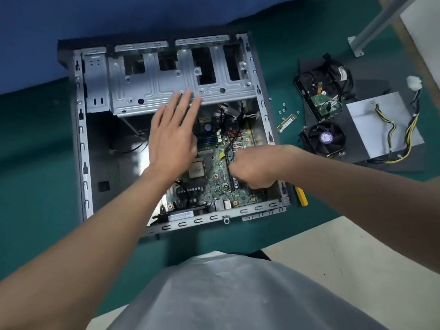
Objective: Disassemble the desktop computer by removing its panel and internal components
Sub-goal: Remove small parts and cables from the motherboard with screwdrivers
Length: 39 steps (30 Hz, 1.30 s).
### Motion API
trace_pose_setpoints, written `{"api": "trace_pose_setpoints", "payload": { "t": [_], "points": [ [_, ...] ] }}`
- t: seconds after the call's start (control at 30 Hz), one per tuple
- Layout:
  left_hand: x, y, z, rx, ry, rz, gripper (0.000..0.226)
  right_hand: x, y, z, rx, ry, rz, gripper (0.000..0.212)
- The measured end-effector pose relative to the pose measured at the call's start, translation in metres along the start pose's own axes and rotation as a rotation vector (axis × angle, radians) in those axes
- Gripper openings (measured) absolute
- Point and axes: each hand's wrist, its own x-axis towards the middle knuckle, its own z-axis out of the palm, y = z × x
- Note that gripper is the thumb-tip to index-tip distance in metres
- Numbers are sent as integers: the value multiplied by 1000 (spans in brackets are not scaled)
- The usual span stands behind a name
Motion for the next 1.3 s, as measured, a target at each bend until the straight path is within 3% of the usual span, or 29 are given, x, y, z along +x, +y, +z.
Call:
{"api": "trace_pose_setpoints", "payload": {
  "t": [0.3, 0.47, 0.8, 1.13, 1.23, 1.3],
  "points": [
    [-4, -4, 4, -118, 34, -15, 81, 21, -8, 16, -82, -201, 66, 18],
    [-4, -7, 3, -117, 27, 0, 84, 22, -7, 22, -93, -209, 92, 28],
    [-5, -5, 1, -132, 33, -14, 83, 24, -9, 28, -117, -182, 107, 30],
    [-5, -2, 3, -148, 35, -27, 82, 21, -10, 31, -185, -321, 99, 12],
    [-5, -2, 4, -153, 40, -29, 83, 23, -10, 30, -178, -335, 105, 26],
    [-5, -3, 4, -152, 40, -29, 83, 24, -9, 31, -180, -335, 118, 19]
  ]
}}
